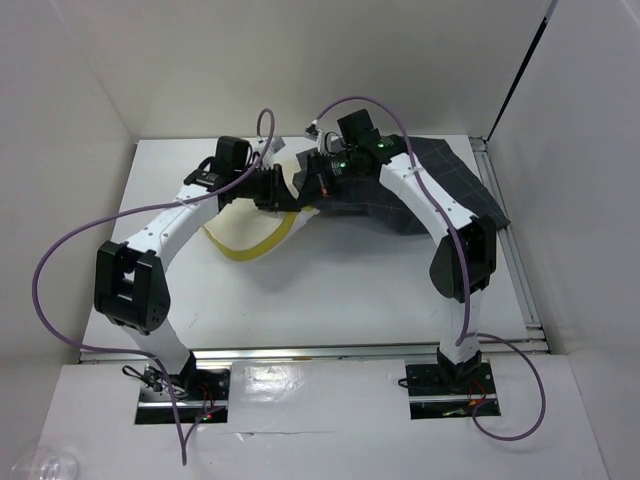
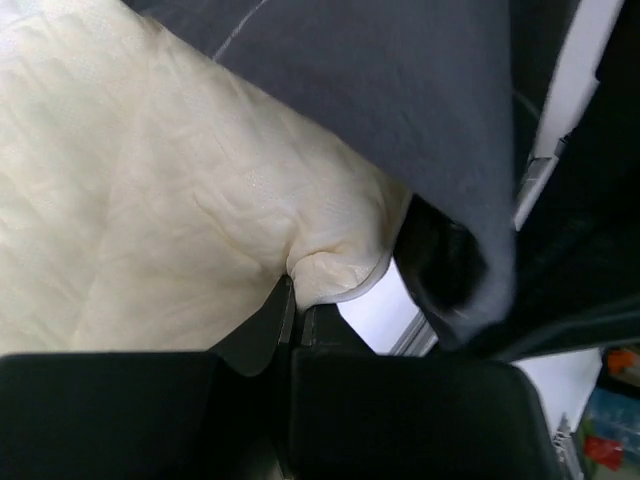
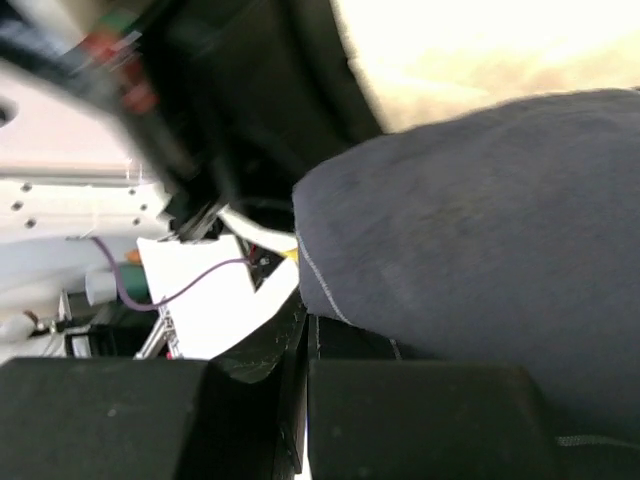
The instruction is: Put the pillow into the pillowcase
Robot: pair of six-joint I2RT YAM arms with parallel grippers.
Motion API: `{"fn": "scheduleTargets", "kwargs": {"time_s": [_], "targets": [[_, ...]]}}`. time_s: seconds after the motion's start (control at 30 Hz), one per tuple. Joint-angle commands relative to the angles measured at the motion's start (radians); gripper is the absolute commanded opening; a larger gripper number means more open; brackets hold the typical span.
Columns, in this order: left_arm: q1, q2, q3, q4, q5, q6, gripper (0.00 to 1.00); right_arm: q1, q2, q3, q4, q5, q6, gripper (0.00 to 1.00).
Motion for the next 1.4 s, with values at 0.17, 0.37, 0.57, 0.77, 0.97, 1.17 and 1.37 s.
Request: {"fn": "scheduleTargets", "kwargs": {"time_s": [0.17,0.37,0.57,0.77,0.97,1.17,1.37], "targets": [[0.05,0.066,-0.031,0.138,0.119,-0.099,0.0,0.034,-0.102,0.061,-0.199,-0.17,-0.198,0.05],[0.05,0.057,-0.131,0.127,0.066,-0.059,0.0,-0.078,-0.145,0.081,-0.272,-0.026,-0.25,0.67],[0.05,0.037,-0.22,0.089,0.003,0.041,0.0,-0.169,-0.136,0.185,-0.177,0.152,-0.22,0.69],[-0.065,-0.061,-0.298,0.0,-0.022,0.191,0.0,-0.169,-0.018,0.269,-0.069,0.209,-0.2,0.69],[-0.183,-0.156,-0.309,-0.107,-0.086,0.326,0.47,-0.169,0.151,0.4,-0.06,0.153,-0.162,0.65],[-0.214,-0.185,-0.122,-0.23,-0.342,0.403,0.7,-0.112,0.246,0.391,-0.035,0.178,-0.19,0.61],[-0.057,-0.21,0.001,-0.164,-0.531,0.328,0.79,-0.062,0.246,0.251,-0.015,0.214,-0.256,0.42]]}}
